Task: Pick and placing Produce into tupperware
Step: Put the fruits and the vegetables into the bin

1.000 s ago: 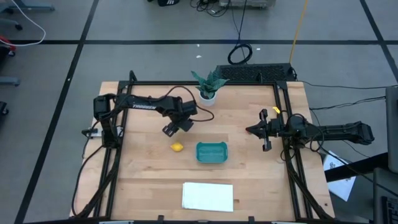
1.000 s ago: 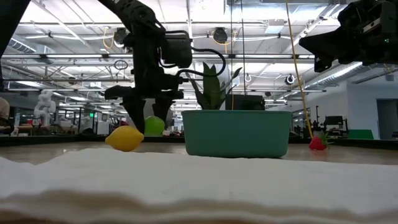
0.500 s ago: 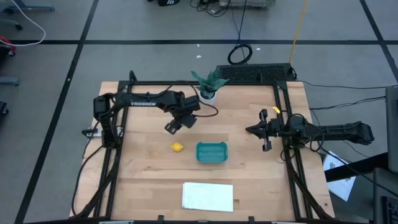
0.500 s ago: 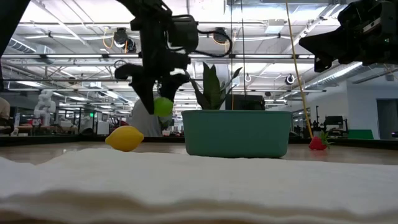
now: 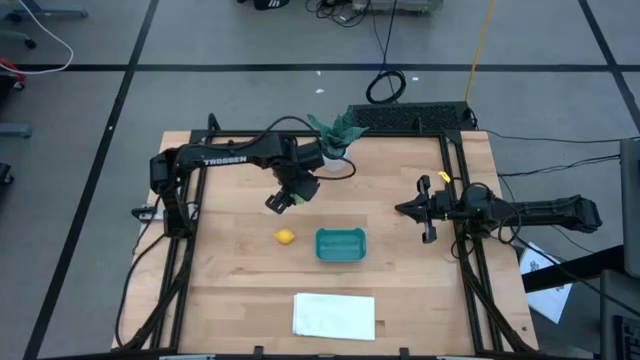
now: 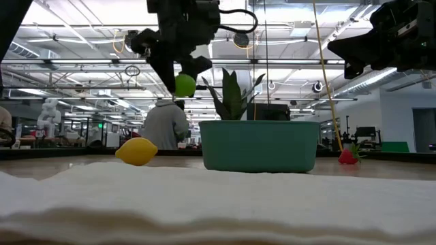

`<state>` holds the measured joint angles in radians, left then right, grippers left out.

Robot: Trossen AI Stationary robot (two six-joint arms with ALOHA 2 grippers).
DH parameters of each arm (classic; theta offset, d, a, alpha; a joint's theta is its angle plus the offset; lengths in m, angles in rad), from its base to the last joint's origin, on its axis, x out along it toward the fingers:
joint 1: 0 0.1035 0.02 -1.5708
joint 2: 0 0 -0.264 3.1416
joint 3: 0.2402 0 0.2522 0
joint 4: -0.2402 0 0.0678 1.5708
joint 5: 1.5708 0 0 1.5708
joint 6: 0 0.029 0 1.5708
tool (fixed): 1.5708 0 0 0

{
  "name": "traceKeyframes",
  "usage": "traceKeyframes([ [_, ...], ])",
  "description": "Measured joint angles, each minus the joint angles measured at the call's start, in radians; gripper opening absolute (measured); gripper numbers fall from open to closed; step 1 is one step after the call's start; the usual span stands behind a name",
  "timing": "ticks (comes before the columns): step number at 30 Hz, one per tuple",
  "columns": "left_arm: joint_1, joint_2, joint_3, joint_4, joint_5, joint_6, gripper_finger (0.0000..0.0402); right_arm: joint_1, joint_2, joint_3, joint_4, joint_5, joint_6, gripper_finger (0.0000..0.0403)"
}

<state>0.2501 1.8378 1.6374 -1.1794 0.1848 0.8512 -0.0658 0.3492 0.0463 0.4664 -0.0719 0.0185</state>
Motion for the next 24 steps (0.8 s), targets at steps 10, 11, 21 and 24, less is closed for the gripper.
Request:
traceKeyframes([
  [10,0.000,0.000,0.107,-0.099,0.061,-0.032,0.0226,0.000,0.000,0.000,0.000,0.000,0.000,0.0000],
  [11,0.002,0.000,0.118,-0.109,0.070,-0.034,0.0228,0.000,0.000,0.000,0.000,0.000,0.000,0.0000],
  [21,0.048,-0.050,0.151,-0.141,0.158,-0.056,0.0240,0.000,0.000,0.000,0.000,0.000,0.013,0.0000],
  [24,0.074,-0.083,0.151,-0.136,0.194,-0.066,0.0240,0.000,0.000,0.000,0.000,0.000,0.022,0.0000],
])
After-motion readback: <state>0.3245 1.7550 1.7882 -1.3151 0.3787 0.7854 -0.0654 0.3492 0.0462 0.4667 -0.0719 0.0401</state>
